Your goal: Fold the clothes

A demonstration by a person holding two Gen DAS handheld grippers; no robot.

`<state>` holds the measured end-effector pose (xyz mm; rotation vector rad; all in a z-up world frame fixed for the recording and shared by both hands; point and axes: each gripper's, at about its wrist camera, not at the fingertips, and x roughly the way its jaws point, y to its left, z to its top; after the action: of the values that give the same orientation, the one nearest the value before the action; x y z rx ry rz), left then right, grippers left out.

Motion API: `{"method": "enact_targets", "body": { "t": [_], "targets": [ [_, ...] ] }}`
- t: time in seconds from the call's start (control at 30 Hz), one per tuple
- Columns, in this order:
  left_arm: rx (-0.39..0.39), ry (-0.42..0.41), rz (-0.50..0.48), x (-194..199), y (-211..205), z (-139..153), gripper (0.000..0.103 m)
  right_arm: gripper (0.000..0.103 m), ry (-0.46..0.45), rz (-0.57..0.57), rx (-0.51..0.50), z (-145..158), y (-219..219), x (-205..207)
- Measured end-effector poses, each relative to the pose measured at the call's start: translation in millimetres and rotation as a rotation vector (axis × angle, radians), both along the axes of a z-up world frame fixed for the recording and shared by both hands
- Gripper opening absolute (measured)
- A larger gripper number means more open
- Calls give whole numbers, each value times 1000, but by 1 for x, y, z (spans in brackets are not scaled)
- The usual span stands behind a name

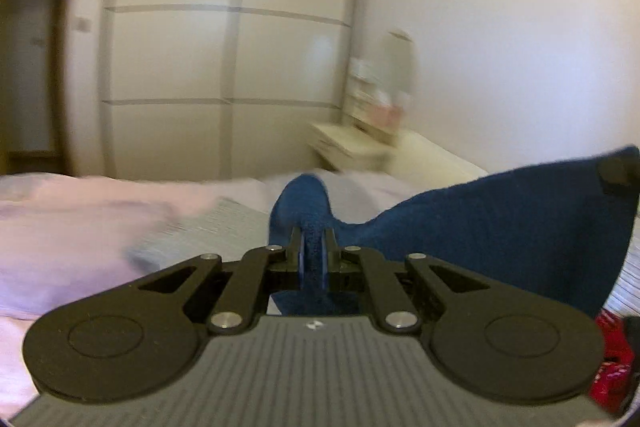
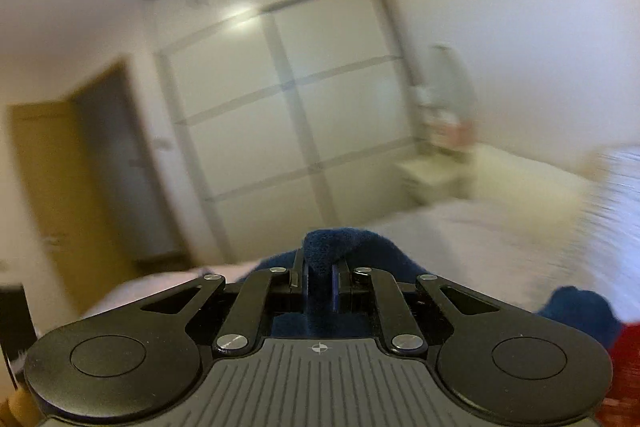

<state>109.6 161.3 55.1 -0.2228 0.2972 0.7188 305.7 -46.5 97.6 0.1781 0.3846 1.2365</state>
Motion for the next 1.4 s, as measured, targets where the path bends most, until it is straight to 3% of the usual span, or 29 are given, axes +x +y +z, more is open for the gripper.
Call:
{"method": "enact_targets", "body": {
  "t": [0.23, 0.33, 0.37, 0.4, 0.43, 0.47, 0.6, 0.67, 0.77, 0.93, 1.13, 1.4],
  "targets": [
    [105, -33, 180, -172, 31, 87, 6, 9, -21, 188, 151, 53, 75, -121],
    [138, -5, 259, -219, 38, 99, 11, 9, -37, 249, 203, 70, 105, -173],
    [148, 16, 301, -230, 40, 95, 15, 10, -40, 266, 195, 72, 117, -189],
    [151, 42, 346, -241, 44, 88, 16, 18, -35, 272, 93, 58, 137, -201],
    [137, 72, 389, -249, 48, 75, 28, 43, -30, 277, -10, 44, 157, -213],
    [107, 99, 416, -257, 53, 62, 34, 54, -25, 279, -110, 28, 174, -224],
    [-85, 227, 486, -288, 68, -7, 34, 57, 2, 263, -450, -63, 195, -258],
    [-169, 288, 514, -300, 65, -38, 33, 57, 48, 270, -567, -101, 185, -268],
    [-245, 314, 532, -311, 39, -69, 33, 57, 137, 278, -681, -147, 155, -264],
    [-334, 323, 567, -342, -11, -95, 34, 57, 122, 290, -792, -170, 120, -247],
    [-365, 345, 566, -355, -55, -98, 36, 57, 70, 228, -788, -174, 66, -239],
    [-406, 367, 575, -343, -101, -107, 37, 57, 82, 259, -802, -180, 24, -250]
  ]
}}
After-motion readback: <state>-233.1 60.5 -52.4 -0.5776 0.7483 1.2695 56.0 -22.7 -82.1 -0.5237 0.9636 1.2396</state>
